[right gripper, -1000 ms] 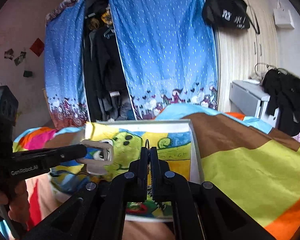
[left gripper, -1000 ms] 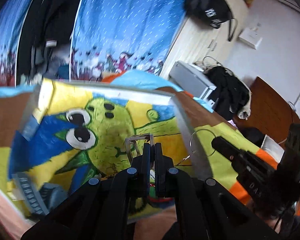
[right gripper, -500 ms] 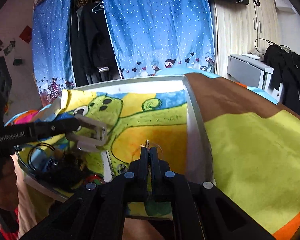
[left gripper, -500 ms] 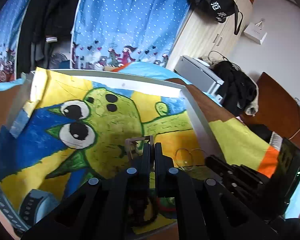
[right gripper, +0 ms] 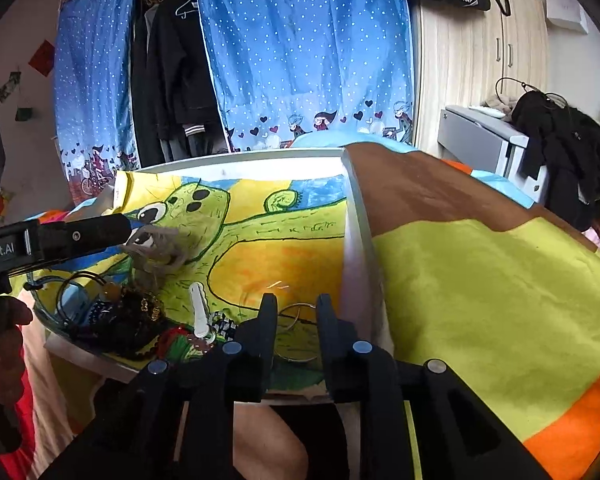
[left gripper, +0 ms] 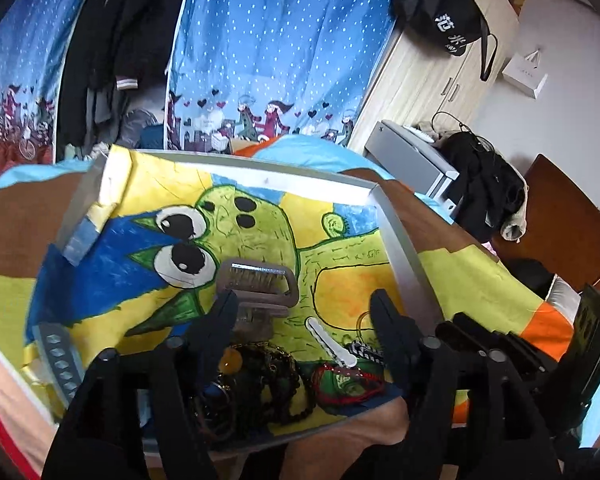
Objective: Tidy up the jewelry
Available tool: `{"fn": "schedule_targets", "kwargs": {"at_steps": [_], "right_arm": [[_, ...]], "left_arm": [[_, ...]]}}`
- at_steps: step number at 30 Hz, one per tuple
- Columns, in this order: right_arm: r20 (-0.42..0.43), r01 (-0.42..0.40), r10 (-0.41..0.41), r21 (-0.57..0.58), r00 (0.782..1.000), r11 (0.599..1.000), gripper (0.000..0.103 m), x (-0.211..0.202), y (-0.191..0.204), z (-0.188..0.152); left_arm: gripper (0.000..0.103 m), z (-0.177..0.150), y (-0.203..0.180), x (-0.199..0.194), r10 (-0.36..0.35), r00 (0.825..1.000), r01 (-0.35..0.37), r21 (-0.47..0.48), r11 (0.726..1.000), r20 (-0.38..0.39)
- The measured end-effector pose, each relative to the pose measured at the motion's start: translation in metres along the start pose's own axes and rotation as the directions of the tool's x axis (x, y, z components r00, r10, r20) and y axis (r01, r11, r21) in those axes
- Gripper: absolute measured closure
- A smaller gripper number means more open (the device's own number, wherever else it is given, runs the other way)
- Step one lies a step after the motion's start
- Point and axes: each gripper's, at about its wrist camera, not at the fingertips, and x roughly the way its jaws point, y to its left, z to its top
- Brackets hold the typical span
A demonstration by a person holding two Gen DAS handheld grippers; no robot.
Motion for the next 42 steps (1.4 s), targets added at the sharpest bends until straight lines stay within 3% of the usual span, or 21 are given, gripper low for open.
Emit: {"fn": "schedule_targets", "kwargs": {"at_steps": [1, 3, 7, 9, 11, 18, 27, 42], "right_arm": [[0.009, 0.006, -0.006, 0.001, 1.000, 1.000, 0.078, -0.006, 0.000, 0.001], [0.034, 0.001, -0.002, 0.011, 0.999, 1.000, 0.059, -0.017, 0.000, 0.004], [0.075, -0.005, 0.003, 0.023, 0.997, 1.000, 0.050, -0.037, 0.002, 0.010], [0.097, -0.019, 0.016, 0.032, 0.995, 0.999, 0.032, -0.048, 0.004, 0.013], [0.129, -0.022, 0.017, 0.039, 0.991, 0.999, 0.021, -0.061, 0.008, 0.016], [0.191, -0.041, 0.031, 0.051, 0.981, 0.998, 0.002, -0.097, 0.020, 0.020], [0.275, -0.041, 0.034, 0.018, 0.961, 0.999, 0.000, -0.154, 0.042, 0.003], [0.393, -0.031, 0.035, -0.018, 0.919, 0.999, 0.000, -0.253, 0.077, -0.039]], "left_arm": [[0.030, -0.001, -0.002, -0.007, 0.013, 1.000, -0.013, 0.004, 1.000, 0.021], [0.024, -0.002, -0.005, -0.021, 0.023, 0.998, -0.023, 0.013, 1.000, 0.058], [0.021, -0.002, -0.011, -0.043, 0.023, 0.995, -0.025, 0.021, 0.999, 0.098], [0.012, -0.004, -0.014, -0.058, 0.027, 0.992, -0.031, 0.025, 0.999, 0.122], [0.007, -0.008, -0.017, -0.073, 0.033, 0.986, -0.039, 0.033, 0.999, 0.165], [0.003, -0.032, -0.032, -0.121, 0.092, 0.959, -0.131, 0.130, 0.983, 0.267], [0.002, -0.066, -0.041, -0.174, 0.098, 0.940, -0.157, 0.157, 0.975, 0.326], [0.002, -0.126, -0.058, -0.257, 0.079, 0.934, -0.139, 0.152, 0.978, 0.350]]}}
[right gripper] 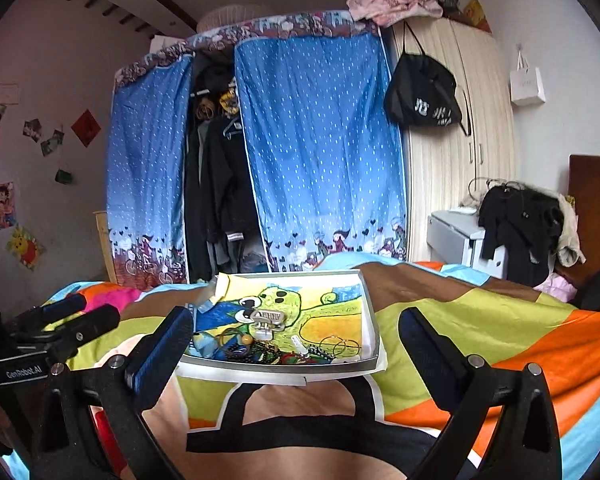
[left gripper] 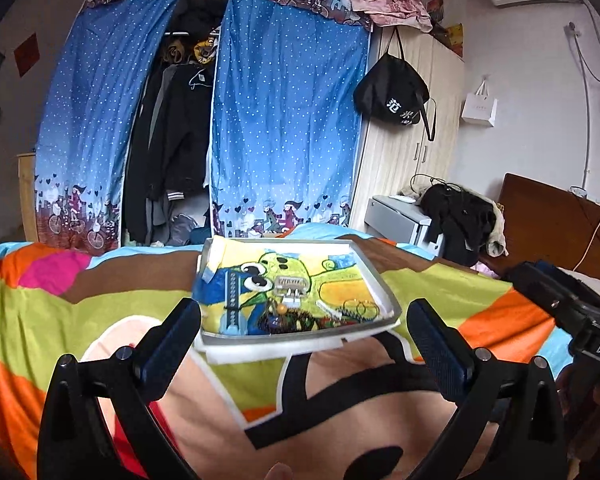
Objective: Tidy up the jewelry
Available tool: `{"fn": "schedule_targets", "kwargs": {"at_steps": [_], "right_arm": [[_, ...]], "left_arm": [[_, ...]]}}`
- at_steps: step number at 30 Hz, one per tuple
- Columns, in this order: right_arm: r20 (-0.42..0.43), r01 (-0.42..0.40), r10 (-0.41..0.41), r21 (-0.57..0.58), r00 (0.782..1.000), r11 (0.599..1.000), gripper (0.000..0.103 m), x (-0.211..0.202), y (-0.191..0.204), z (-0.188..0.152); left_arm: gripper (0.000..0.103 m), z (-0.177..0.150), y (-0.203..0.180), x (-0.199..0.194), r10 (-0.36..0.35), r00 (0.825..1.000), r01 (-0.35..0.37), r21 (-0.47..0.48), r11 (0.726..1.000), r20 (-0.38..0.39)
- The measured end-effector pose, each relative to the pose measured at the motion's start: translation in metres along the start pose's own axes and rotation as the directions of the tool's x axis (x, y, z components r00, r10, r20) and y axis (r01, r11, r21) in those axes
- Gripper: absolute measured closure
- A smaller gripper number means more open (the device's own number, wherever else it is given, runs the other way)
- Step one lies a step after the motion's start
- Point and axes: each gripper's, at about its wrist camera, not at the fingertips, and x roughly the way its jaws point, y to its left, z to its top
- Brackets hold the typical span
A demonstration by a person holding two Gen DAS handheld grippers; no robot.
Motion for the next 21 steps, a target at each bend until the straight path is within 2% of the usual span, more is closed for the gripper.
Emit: {"fn": "schedule_targets", "kwargs": {"at_steps": [6, 11, 14, 18, 21], "right_arm": [[0.019, -0.017, 0.017, -0.007, 1.000, 1.000, 0.000, -0.033, 0.015, -0.011], [0.013, -0.017, 0.017, 0.003, 1.000, 1.000, 0.000, -0.060, 0.026, -0.033], [0.012, -0.013, 0.013, 0.026, 1.000, 1.000, 0.000, -0.075, 0.027, -0.048], [0.027, 0.027, -0.028, 0.038, 0.999, 0.999, 0.000, -0.096, 0.027, -0.068], [0.008, 0.036, -0.036, 0.017, 0.999, 0.999, 0.000, -0.105, 0.032, -0.084]], "left_arm": [[0.002, -0.022, -0.005, -0.040, 0.036, 0.999, -0.036, 0.022, 0.999, -0.007], [0.002, -0.048, -0.009, -0.063, 0.040, 0.998, -0.039, 0.026, 0.999, -0.037], [0.002, -0.063, -0.014, -0.075, 0.049, 0.998, -0.048, 0.041, 0.998, -0.030], [0.002, -0.080, -0.017, -0.087, 0.057, 0.998, -0.057, 0.023, 0.998, -0.001], [0.002, -0.093, -0.022, -0.093, 0.066, 0.998, -0.065, 0.029, 0.997, -0.016]]}}
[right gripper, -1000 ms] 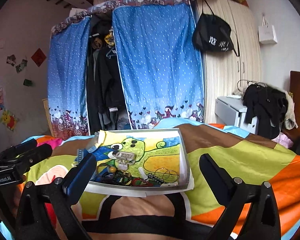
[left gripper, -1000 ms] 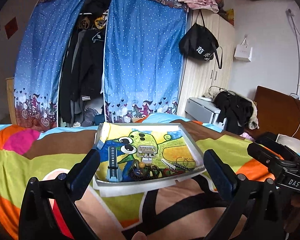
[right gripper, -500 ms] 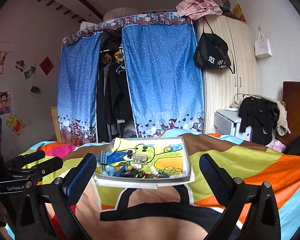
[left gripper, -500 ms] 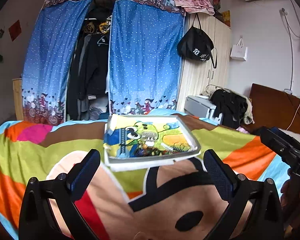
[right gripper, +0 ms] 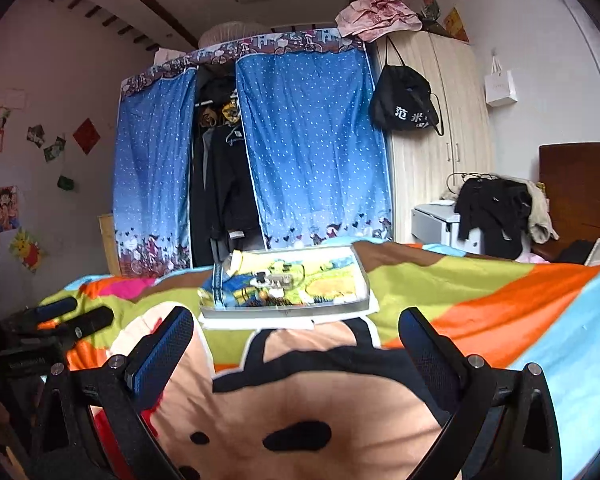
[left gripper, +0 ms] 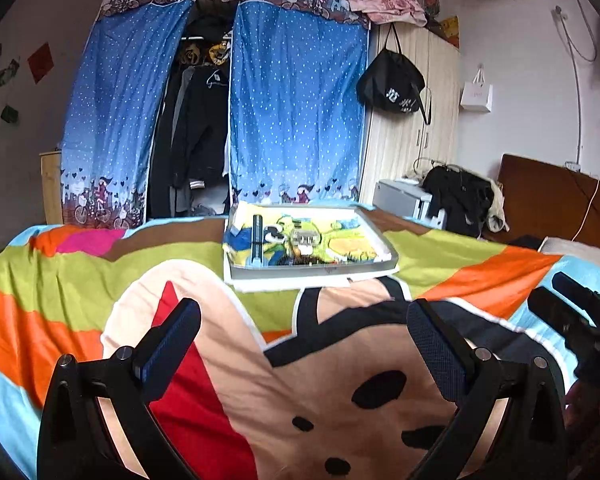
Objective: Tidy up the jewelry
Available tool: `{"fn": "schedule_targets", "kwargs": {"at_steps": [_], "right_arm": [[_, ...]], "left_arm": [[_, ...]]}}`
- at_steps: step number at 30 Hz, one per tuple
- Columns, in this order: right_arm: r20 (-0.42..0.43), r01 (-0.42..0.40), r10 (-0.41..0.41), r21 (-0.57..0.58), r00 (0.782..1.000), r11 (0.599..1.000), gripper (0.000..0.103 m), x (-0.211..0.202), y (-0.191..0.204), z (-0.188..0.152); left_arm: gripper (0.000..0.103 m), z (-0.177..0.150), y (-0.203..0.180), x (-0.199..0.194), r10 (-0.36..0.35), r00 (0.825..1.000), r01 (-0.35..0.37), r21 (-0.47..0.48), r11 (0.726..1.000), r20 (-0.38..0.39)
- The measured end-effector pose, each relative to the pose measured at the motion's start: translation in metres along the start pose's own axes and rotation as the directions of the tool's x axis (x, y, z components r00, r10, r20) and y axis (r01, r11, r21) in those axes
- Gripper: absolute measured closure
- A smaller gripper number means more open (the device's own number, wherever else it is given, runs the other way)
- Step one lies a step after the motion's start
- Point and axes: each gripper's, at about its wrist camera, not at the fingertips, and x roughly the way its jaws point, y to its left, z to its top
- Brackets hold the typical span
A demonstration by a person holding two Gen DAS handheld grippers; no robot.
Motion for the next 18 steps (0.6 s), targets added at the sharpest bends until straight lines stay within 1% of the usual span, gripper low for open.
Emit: {"fn": "schedule_targets", "kwargs": {"at_steps": [4, 6, 10, 13, 18], "right_arm": [[-0.023, 0.000, -0.001, -0.025, 1.000, 1.000, 0.000, -0.009, 0.004, -0.020], [-0.036, -0.002, 0.002, -0.010, 0.999, 1.000, 0.000, -0.012, 0.002, -0.030], [-0.069, 0.020, -0.018, 0.032, 0.997, 0.999, 0.000, -0.009, -0.008, -0.045], [-0.090, 0.055, -0.050, 0.051, 0.995, 0.997, 0.000, -0.005, -0.017, -0.052], [-0.136, 0.075, -0.067, 0.060, 0.988, 0.995, 0.000, 0.002, -0.022, -0.066]], "left_arm": [[0.002, -0.014, -0.006, 0.002, 0.017, 0.999, -0.017, 0.018, 1.000, -0.030], [0.002, -0.022, -0.007, 0.004, 0.025, 0.998, -0.024, 0.017, 1.000, -0.052], [0.002, -0.037, -0.011, 0.010, 0.045, 0.995, -0.042, 0.036, 0.998, -0.086], [0.002, -0.047, -0.010, 0.014, 0.053, 0.993, -0.049, 0.036, 0.998, -0.109], [0.002, -0.055, -0.009, 0.016, 0.071, 0.992, -0.068, 0.034, 0.997, -0.104]]}}
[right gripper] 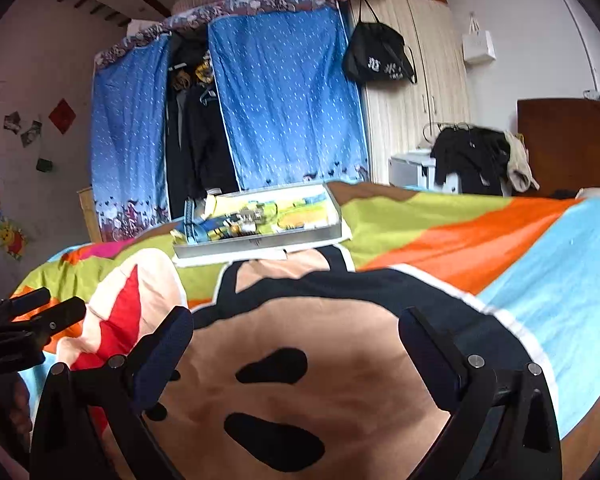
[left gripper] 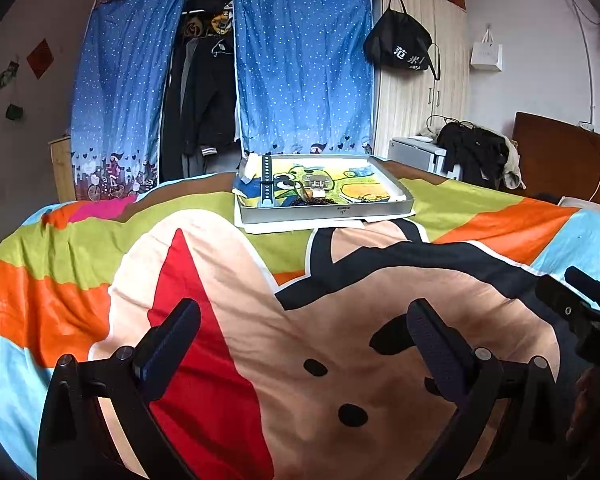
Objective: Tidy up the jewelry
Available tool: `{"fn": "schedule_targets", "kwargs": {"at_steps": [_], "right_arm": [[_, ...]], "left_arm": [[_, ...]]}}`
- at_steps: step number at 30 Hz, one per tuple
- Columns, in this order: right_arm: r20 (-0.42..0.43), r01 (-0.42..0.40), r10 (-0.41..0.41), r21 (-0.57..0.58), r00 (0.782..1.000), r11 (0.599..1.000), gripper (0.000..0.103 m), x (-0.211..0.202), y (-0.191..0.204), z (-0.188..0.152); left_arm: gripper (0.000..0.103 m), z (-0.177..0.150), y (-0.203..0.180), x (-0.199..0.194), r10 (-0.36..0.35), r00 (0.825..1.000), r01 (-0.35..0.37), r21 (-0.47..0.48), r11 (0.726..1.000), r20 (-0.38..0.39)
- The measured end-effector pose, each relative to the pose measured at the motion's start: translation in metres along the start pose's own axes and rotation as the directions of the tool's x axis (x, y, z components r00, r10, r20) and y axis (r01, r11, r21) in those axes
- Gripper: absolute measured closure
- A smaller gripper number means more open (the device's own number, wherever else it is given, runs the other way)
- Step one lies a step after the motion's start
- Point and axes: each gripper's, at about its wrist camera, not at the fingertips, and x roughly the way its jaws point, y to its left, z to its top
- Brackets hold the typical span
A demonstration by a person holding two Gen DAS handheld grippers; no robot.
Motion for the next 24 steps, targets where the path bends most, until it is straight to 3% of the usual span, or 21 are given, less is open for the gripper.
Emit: {"fn": "schedule_targets", "kwargs": {"at_steps": [24], "right_arm": [[0.005, -0.001, 0.001, -0.040, 1.000, 0.999, 0.000, 0.000, 0.008, -0.004]], "left_arm": [[0.002, -0.008, 0.001, 0.002, 0.004, 1.000, -0.004, 0.004, 1.000, 0.007]]}}
